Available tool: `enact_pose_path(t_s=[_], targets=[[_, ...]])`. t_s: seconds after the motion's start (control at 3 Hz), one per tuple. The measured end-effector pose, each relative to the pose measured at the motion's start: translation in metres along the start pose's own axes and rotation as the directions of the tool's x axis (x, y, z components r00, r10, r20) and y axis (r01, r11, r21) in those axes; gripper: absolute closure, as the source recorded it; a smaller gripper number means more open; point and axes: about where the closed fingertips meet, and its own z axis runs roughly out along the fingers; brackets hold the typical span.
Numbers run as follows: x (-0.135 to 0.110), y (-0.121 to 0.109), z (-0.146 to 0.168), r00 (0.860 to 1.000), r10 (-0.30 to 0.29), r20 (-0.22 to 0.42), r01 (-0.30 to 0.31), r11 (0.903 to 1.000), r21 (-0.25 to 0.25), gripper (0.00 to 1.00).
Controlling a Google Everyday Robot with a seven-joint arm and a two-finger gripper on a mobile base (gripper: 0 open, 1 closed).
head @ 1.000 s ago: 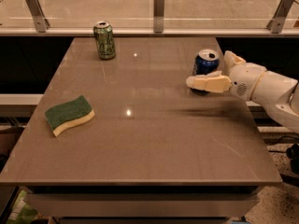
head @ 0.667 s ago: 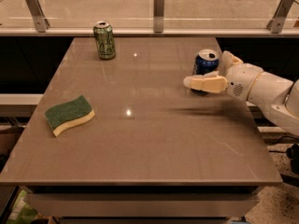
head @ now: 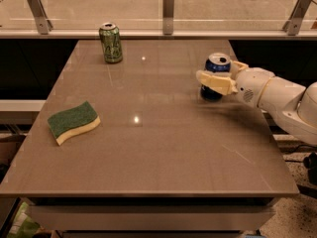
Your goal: Move pepsi can near green can
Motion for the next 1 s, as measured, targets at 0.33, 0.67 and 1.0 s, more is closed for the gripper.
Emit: enact_pose_path(t_s=[0.33,0.67,1.0], targets=[[-0.0007,0.0018,0.0019,1.0,-0.001,0.0,0.001,1.0,-0.004,0.64],[-0.0013,0.0035,0.0037,1.0,-0.001,0.001,0.001,1.0,-0.008,0.87],[-0.002,0.0052,0.0054,1.0,-0.002,0.001,0.002,0.9999,-0.012,1.0]])
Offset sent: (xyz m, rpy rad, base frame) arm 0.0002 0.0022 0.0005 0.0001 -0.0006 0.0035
